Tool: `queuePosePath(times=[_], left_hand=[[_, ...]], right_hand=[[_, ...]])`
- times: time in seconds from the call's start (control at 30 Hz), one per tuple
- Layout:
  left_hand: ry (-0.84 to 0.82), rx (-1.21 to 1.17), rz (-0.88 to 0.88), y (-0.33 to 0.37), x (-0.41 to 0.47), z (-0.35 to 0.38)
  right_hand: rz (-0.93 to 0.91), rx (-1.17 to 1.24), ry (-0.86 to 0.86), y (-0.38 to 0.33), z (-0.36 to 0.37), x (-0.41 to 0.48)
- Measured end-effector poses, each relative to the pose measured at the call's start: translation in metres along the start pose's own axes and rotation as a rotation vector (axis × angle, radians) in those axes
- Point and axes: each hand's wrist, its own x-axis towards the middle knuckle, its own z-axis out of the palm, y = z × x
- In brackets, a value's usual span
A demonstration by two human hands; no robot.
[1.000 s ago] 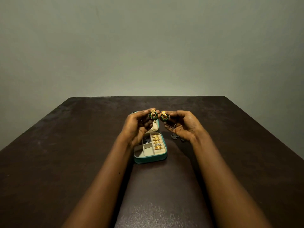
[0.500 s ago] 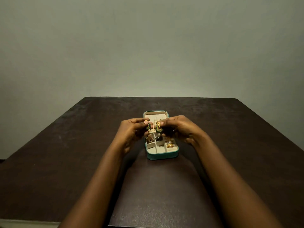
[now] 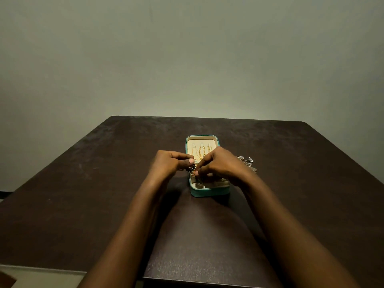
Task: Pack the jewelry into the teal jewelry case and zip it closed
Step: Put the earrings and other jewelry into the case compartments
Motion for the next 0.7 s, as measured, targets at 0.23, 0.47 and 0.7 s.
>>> queuePosePath(times=[0.23, 0.47, 0.7], left_hand=[[0.008, 0.075, -0.082, -0.0028, 0.0024, -0.0012], [0.017, 0.149, -0.062, 0.0008, 0.0042, -0.0016], [0.024, 0.141, -0.086, 0.0039, 0.0047, -0.001]], right_hand=[[0.006, -0.208, -0.029, -0.0077, 0.0036, -0.0044], [0.078, -0.143, -0.036, -0.0048, 0.0009, -0.0014], [0.115, -0.012, -0.087, -0.0049, 0.0003, -0.0024]])
